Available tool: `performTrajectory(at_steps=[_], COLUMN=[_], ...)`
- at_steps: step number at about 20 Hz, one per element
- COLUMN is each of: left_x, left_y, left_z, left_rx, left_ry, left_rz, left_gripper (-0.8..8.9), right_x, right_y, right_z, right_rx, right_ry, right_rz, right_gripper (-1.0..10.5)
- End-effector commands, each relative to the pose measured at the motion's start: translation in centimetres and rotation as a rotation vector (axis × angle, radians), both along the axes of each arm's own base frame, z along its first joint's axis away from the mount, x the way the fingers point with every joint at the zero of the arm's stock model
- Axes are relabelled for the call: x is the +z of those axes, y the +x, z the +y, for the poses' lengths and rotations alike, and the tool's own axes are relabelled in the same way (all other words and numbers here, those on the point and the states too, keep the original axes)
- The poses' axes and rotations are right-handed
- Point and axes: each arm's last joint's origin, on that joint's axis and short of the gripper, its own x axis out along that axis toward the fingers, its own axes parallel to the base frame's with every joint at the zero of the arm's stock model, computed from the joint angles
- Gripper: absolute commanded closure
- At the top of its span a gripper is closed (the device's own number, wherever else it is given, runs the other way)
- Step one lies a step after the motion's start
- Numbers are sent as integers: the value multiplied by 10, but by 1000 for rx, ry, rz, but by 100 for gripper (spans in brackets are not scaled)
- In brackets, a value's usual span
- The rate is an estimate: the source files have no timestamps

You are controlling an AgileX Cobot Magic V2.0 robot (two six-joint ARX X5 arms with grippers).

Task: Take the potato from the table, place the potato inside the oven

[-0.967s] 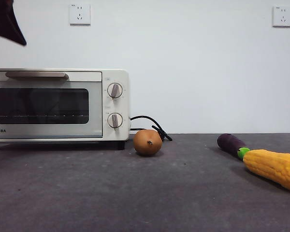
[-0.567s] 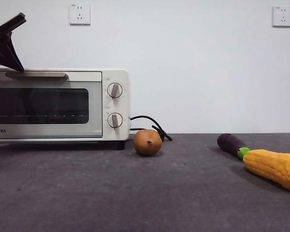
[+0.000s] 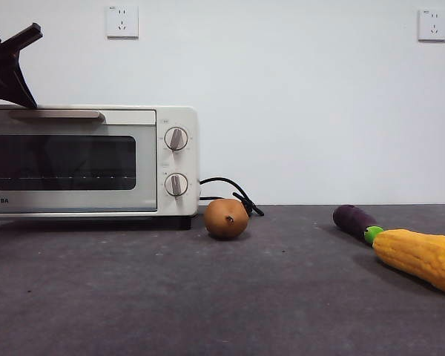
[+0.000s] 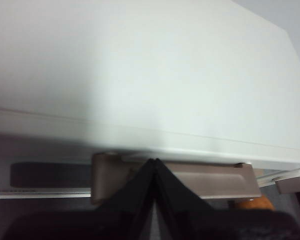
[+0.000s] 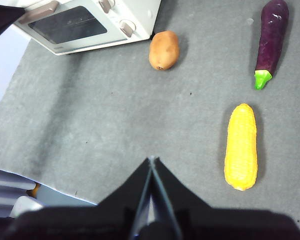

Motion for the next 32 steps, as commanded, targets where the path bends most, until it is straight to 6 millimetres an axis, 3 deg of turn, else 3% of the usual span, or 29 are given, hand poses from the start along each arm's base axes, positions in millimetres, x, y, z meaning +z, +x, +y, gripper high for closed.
performTrajectory(at_steps=[1, 4, 9, 18, 27, 32], left_x=[-4, -8, -31, -40, -47, -47], left_y=[3, 1, 2, -12, -19, -19], left_z=[2, 2, 2, -2, -11, -24], left_rx=[11, 18, -33, -115, -133, -165], left_ry=[1, 56, 85, 113, 232, 262], left_rz=[9, 42, 180, 320, 429, 444], left_gripper=[819, 819, 819, 819, 819, 819], right_x=[2, 2, 1, -1, 4, 5], right_y=[3, 5, 5, -2, -45, -53], right_z=[0, 0, 0, 0, 2, 2], right_rx=[8, 8, 7, 24, 21, 21], right_ry=[-7, -7, -6, -20, -23, -24], right_rz=[-19, -23, -14, 10, -36, -59], right_gripper=[947, 947, 947, 946, 947, 947])
